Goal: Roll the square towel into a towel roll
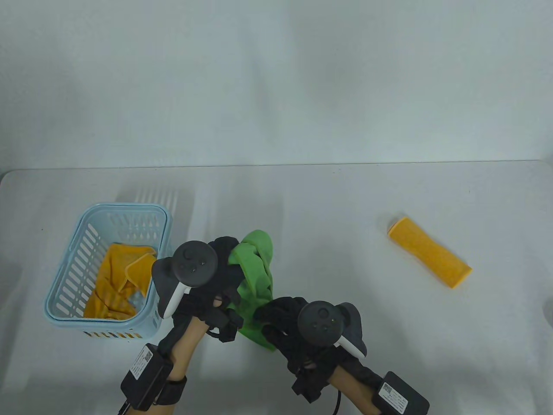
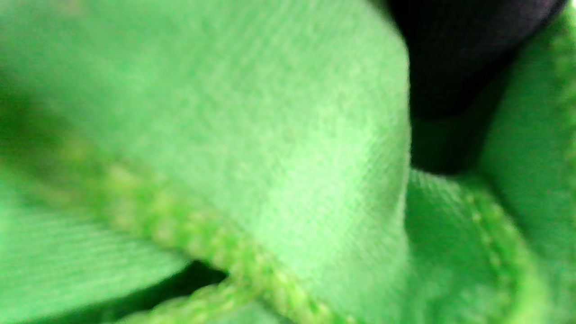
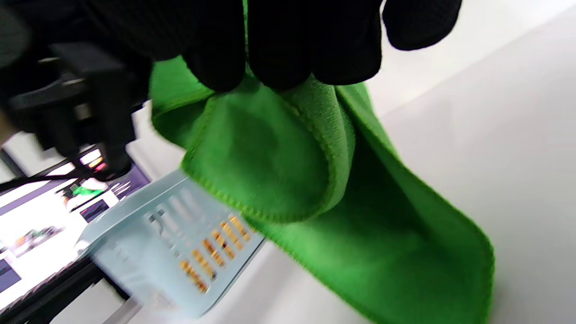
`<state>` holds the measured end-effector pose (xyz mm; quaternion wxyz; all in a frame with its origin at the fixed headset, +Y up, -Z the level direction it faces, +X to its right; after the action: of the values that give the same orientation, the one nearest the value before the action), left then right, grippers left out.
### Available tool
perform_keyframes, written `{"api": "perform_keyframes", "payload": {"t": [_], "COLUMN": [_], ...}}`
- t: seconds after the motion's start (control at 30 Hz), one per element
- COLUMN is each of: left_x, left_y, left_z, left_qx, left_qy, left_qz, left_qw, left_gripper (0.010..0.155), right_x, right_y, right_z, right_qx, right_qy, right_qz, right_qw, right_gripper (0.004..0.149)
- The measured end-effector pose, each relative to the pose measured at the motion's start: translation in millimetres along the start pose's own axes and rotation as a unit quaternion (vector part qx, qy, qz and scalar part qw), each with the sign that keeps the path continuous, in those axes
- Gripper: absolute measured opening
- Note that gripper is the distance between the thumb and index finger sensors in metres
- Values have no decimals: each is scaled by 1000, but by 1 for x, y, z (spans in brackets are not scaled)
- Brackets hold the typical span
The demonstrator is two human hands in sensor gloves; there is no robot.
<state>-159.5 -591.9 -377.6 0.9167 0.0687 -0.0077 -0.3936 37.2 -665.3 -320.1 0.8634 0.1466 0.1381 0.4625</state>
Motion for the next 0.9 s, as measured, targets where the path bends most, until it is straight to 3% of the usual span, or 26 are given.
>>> {"api": "perform_keyframes", "payload": {"t": [0.2, 0.43, 0.53, 0.67, 0.9], "left_x": [23, 52, 57, 62, 59], "left_y": [0, 3, 2, -2, -24], "left_z": [-1, 0, 0, 0, -8], "left_qx": [-4, -11, -11, -22, -57], "left_qy": [-46, -99, -107, -115, -98], "left_qz": [22, 72, 76, 99, 80], "left_qw": [999, 992, 991, 988, 990], "left_gripper": [57, 58, 58, 58, 60], "right_x": [7, 2, 3, 10, 24], "right_y": [-27, -30, -38, -51, -63], "right_z": [-5, -7, -7, -7, -3], "right_qx": [-54, -71, -103, -141, -170], "right_qy": [-7, 10, -3, -31, -58], "right_qz": [-51, -63, -73, -108, -130], "right_qw": [997, 995, 992, 984, 975], "right_gripper": [58, 76, 68, 44, 41]}}
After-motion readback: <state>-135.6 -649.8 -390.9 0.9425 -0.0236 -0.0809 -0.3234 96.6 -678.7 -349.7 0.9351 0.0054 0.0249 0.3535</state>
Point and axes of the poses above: the tracker on the back of each hand, its own y axis roughly to the thumb side, its own z axis roughly from the fingertips to the wrist, x = y × z, the point moved 5 cm from there along -z, roughly from the wrist to the fingertips, and after that the axes turned 8 degrees about z, right-handed, at the moved point
